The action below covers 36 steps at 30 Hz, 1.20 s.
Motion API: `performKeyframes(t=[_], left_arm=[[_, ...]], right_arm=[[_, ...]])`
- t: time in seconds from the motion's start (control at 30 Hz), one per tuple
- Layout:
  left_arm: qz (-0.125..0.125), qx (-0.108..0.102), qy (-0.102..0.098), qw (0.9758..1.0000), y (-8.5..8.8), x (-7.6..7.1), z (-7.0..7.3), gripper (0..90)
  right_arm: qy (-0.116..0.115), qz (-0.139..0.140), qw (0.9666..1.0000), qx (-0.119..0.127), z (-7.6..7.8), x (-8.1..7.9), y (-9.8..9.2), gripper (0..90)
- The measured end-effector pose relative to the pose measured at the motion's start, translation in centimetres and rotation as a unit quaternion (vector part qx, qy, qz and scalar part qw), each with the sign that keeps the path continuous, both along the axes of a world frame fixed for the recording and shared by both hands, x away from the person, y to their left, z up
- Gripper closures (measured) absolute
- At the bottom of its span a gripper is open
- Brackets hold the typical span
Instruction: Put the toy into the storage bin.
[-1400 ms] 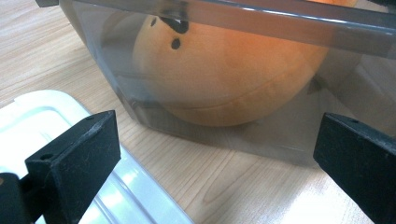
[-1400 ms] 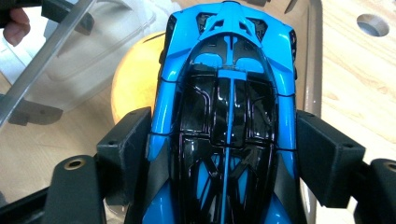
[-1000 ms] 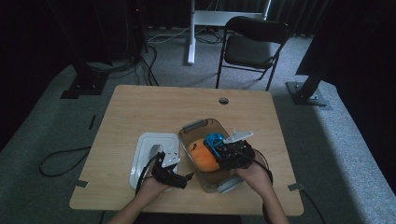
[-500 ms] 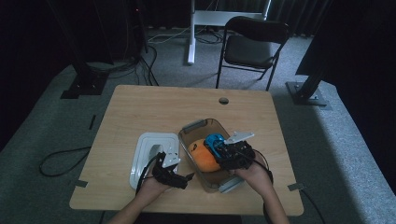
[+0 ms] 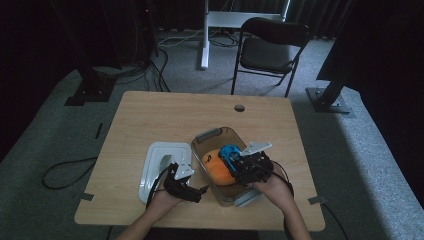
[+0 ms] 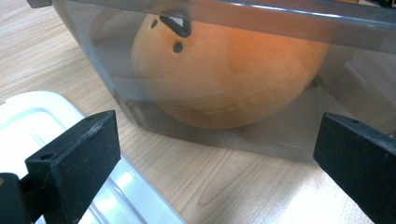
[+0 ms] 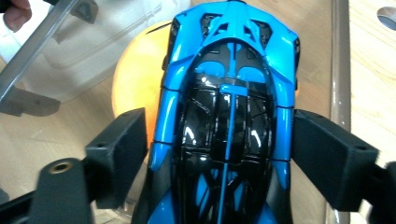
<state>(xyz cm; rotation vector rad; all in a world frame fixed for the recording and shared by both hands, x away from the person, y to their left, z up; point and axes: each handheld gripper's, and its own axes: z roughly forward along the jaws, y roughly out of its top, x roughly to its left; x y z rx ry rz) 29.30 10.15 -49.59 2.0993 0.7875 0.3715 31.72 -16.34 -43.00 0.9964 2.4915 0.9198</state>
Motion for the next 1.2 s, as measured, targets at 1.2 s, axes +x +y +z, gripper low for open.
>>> performKeyframes(t=[1.2], left_arm=[[0.005,0.005,0.004,1.0000,0.1,0.2,-0.2,1.0]], right_arm=[[-0.031,-0.173,0.9824,0.064,-1.0,1.3,-10.7,11.6]])
